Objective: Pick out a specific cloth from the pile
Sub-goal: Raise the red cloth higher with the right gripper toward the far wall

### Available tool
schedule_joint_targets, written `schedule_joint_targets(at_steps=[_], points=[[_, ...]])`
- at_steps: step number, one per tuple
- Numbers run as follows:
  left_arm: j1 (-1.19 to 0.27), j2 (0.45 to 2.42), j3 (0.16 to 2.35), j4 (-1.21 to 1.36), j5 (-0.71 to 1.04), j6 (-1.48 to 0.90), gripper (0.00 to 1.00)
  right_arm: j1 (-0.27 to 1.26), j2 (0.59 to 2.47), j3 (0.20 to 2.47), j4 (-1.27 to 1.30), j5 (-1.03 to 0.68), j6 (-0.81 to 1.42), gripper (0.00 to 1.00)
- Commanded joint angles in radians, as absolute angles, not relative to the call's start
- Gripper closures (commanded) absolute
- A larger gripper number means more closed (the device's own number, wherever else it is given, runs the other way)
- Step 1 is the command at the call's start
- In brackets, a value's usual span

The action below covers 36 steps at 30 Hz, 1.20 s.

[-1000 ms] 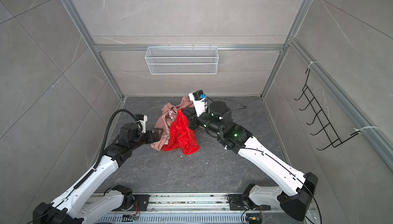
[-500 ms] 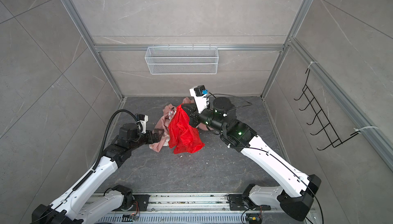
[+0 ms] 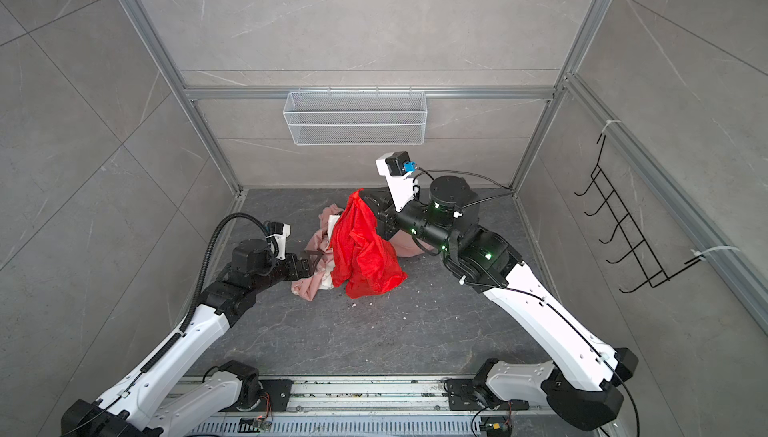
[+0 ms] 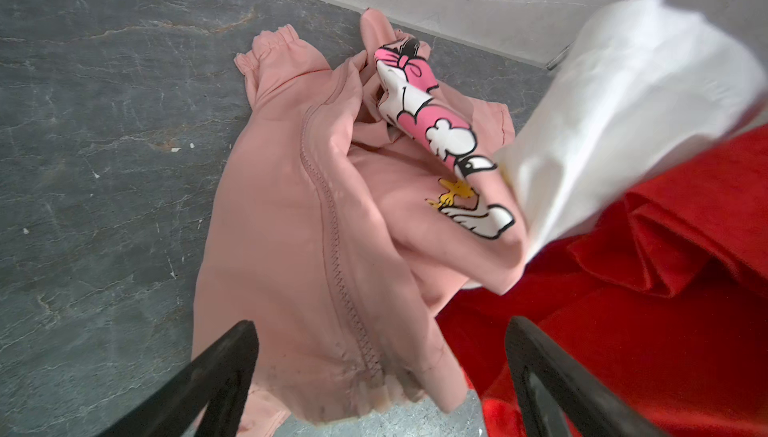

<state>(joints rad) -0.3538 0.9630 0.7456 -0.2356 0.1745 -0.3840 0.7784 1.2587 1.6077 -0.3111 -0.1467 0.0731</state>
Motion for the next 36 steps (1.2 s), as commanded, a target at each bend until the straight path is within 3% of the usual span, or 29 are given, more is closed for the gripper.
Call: schedule_joint_targets(at_steps=[1,8,27,36], points=[[-0.355,0.965,0.817,-0.221,0.251,-0.353,0.05,0.77,1.27,1.694,-0.293,-0.158,0.048,1.0],[-0.361,0.983,0.873,-0.229,0.381,-0.302,0.05,0.746,1.309,1.782,-0.334,-0.151,0.044,1.0],[-0.374,0.944,0.934,-0.238,0.465,-0.233,0.05,0.736,1.369,1.996,-0.407,-0.137,0.005,1.0],[-0.482,0.936,0.953,-0.148,0.537,-0.159,0.06,0.735,1.408,2.056,-0.42,-0.143,0.004,1.0]])
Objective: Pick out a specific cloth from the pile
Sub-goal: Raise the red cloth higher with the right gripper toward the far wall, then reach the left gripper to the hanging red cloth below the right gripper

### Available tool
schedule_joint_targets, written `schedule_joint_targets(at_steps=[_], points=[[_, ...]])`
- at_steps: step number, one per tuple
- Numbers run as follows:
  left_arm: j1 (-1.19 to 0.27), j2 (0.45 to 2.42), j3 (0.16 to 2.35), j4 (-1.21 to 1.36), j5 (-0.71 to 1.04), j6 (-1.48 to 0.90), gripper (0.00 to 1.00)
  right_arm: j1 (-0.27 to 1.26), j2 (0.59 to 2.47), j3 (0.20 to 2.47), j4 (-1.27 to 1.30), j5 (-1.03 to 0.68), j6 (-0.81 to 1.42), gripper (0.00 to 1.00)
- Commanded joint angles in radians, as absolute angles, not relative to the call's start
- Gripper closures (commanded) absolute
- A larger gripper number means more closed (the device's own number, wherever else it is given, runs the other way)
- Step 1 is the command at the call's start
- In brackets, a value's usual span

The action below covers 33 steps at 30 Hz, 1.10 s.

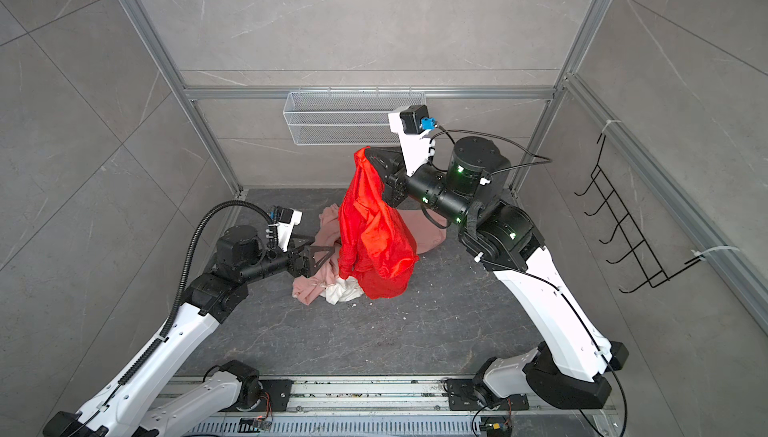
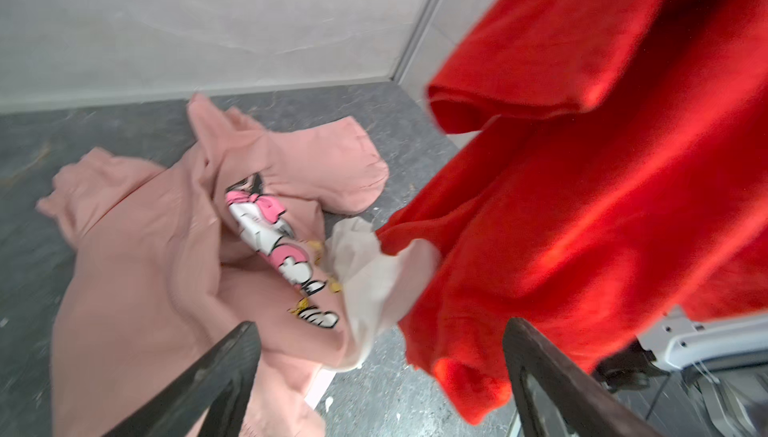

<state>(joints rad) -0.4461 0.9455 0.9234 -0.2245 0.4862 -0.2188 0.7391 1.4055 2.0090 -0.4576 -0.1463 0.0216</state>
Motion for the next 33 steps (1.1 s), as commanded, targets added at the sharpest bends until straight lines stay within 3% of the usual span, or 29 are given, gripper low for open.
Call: schedule_joint_targets(at_steps=[1,13,17,20,33], points=[[-0.503,0.941,0.953,-0.132,0.535,-0.149,0.07,0.735,1.411,2.062,-0.42,-0.145,0.006,1.0],[-0.694,0.974,0.944,-0.056,0.391,-0.011,0.09,0.733,1.422,2.075,-0.406,-0.163,0.024,1.0],[-0.786,1.003,0.949,-0.016,0.131,0.008,0.12,0.733,1.425,2.074,-0.4,-0.166,0.029,1.0],[-0.86,1.002,0.917,0.049,0.038,0.073,0.13,0.731,1.423,2.074,-0.396,-0.17,0.03,1.0],[-0.937,1.048,0.853,0.156,-0.032,0.082,0.11,0.729,1.414,2.06,-0.381,-0.168,0.052,1.0]])
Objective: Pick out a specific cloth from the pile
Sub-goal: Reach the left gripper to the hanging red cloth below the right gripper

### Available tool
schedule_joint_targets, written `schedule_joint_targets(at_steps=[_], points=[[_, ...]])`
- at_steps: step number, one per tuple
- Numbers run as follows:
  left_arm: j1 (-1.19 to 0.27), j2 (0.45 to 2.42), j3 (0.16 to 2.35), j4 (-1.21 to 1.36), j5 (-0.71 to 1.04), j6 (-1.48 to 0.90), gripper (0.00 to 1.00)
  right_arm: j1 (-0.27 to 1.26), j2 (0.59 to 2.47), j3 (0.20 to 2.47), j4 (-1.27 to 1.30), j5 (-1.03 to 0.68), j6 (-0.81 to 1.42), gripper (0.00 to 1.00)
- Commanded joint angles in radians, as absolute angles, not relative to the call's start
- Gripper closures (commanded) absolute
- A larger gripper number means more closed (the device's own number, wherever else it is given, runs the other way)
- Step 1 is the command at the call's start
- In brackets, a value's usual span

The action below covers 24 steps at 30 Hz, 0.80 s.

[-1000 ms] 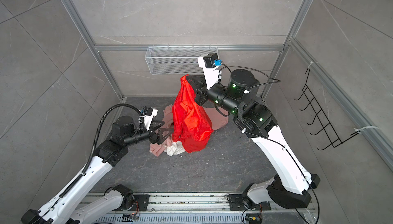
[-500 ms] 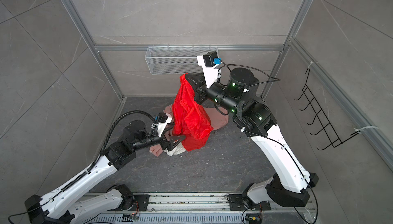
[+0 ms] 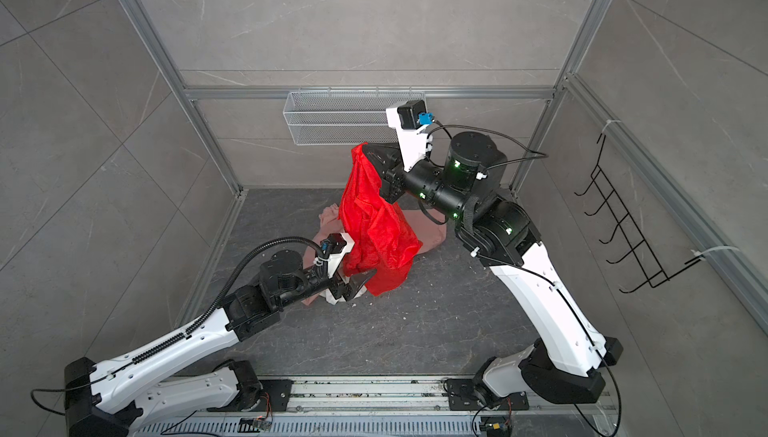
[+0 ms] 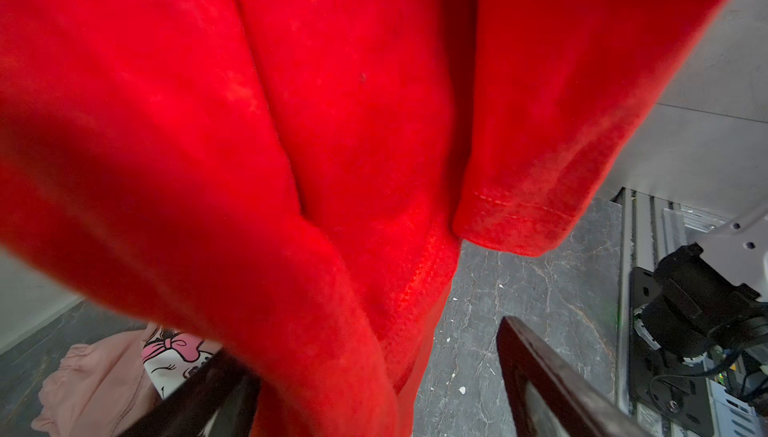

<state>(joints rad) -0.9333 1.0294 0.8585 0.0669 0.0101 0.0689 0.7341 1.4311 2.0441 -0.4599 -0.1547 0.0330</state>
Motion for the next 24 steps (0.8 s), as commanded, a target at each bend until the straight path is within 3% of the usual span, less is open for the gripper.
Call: schedule_joint_targets(at_steps=[1,7,10,21,24], points=[[-0.937,1.058,0.852,0.167,-0.041,0.077,0.1,0.73,1.414,2.057,-0.379,-0.168,0.055,1.0],[-0.938,1.12,0.853,0.244,-0.061,0.055,0.11,0.73,1.417,2.053,-0.371,-0.173,0.065,1.0],[-0.937,1.142,0.859,0.266,-0.067,0.045,0.17,0.73,1.416,2.054,-0.373,-0.173,0.066,1.0],[-0.937,1.15,0.92,0.224,-0.059,0.035,0.53,0.729,1.423,2.074,-0.379,-0.172,0.063,1.0],[-0.937,1.144,0.936,0.208,-0.059,0.034,0.67,0.726,1.424,2.077,-0.379,-0.171,0.063,1.0]])
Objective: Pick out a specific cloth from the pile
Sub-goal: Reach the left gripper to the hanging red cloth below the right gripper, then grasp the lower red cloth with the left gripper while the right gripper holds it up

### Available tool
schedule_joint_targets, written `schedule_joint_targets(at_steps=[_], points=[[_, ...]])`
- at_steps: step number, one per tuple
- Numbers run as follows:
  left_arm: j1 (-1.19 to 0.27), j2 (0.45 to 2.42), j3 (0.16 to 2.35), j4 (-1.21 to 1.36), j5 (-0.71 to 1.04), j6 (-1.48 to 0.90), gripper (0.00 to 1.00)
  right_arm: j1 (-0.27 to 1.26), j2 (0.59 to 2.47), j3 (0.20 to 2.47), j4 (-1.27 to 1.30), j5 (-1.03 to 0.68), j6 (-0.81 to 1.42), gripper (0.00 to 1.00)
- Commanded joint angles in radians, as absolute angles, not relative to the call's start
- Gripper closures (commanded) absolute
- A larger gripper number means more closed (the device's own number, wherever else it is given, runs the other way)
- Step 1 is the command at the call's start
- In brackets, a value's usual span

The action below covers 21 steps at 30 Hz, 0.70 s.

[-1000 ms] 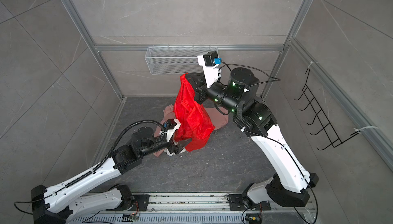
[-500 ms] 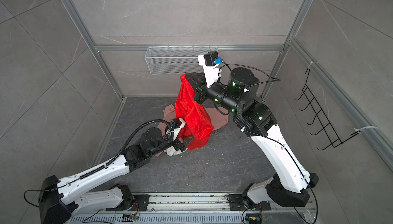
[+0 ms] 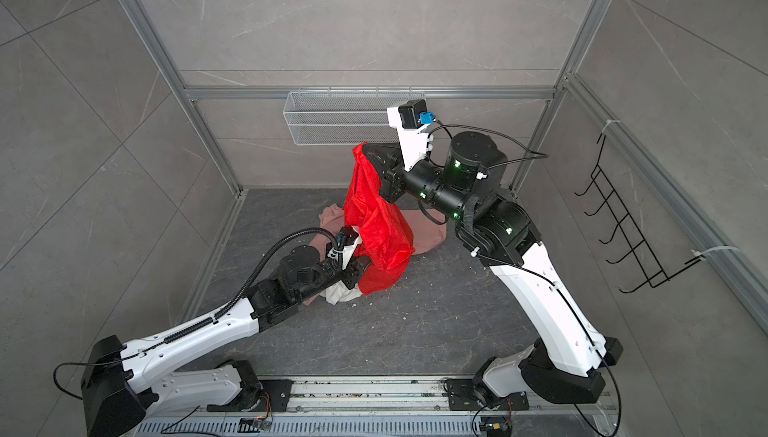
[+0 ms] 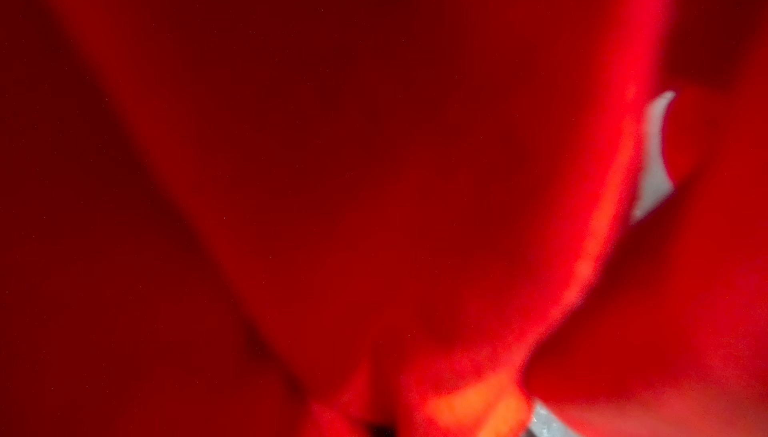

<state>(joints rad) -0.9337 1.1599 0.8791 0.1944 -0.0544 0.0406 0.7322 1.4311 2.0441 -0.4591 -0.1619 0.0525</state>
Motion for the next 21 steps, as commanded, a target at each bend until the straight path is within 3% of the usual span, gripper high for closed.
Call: schedule_joint_targets(at_steps=[1,5,11,21], points=[[-0.938,1.14,0.94,0.205,-0.06,0.032,0.7,0.725,1.424,2.078,-0.38,-0.172,0.062,1.0],[-0.937,1.13,0.951,0.199,-0.056,0.029,0.83,0.724,1.428,2.09,-0.387,-0.173,0.062,1.0],[-0.938,1.114,0.98,0.178,-0.06,0.045,0.93,0.724,1.426,2.1,-0.393,-0.17,0.062,1.0],[-0.937,1.085,1.041,0.155,-0.046,0.057,1.0,0.721,1.435,2.136,-0.402,-0.163,0.06,1.0]])
